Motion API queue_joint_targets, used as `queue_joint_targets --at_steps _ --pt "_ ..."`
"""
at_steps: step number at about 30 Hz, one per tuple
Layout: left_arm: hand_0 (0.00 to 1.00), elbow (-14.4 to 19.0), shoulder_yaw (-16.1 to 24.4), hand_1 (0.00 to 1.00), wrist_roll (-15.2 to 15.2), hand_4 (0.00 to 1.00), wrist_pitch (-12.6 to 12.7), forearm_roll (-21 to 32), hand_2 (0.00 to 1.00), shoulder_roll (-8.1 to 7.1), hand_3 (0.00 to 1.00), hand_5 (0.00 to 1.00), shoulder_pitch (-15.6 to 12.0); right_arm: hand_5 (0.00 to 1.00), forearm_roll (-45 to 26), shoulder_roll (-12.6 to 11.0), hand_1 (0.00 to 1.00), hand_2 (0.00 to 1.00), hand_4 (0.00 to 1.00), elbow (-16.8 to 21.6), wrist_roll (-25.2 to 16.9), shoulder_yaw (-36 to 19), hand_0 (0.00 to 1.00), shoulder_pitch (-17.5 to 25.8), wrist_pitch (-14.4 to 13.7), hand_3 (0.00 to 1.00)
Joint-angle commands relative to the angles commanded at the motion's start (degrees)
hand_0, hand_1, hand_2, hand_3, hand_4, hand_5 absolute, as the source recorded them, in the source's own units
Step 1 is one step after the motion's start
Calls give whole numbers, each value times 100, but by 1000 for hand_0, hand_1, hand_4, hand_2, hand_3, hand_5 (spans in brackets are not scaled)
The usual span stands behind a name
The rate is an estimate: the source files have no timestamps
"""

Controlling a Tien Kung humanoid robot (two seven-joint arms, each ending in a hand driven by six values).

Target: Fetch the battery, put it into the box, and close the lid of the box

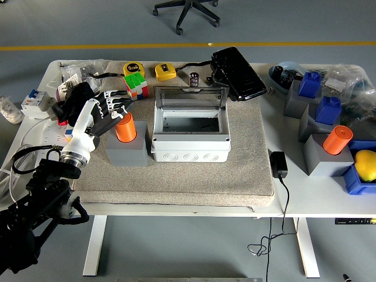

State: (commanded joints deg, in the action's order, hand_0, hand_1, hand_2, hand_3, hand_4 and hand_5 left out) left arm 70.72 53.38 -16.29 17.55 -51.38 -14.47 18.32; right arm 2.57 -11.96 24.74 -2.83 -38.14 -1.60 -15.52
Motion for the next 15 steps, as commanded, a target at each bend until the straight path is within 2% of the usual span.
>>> queue_joint_targets --at_steps 15 --pt "635 -144 -221 649 -61 998 -11 223 618 132 655 373 79 581 -3 -3 603 596 986 0 3 20 591 7 2 551"
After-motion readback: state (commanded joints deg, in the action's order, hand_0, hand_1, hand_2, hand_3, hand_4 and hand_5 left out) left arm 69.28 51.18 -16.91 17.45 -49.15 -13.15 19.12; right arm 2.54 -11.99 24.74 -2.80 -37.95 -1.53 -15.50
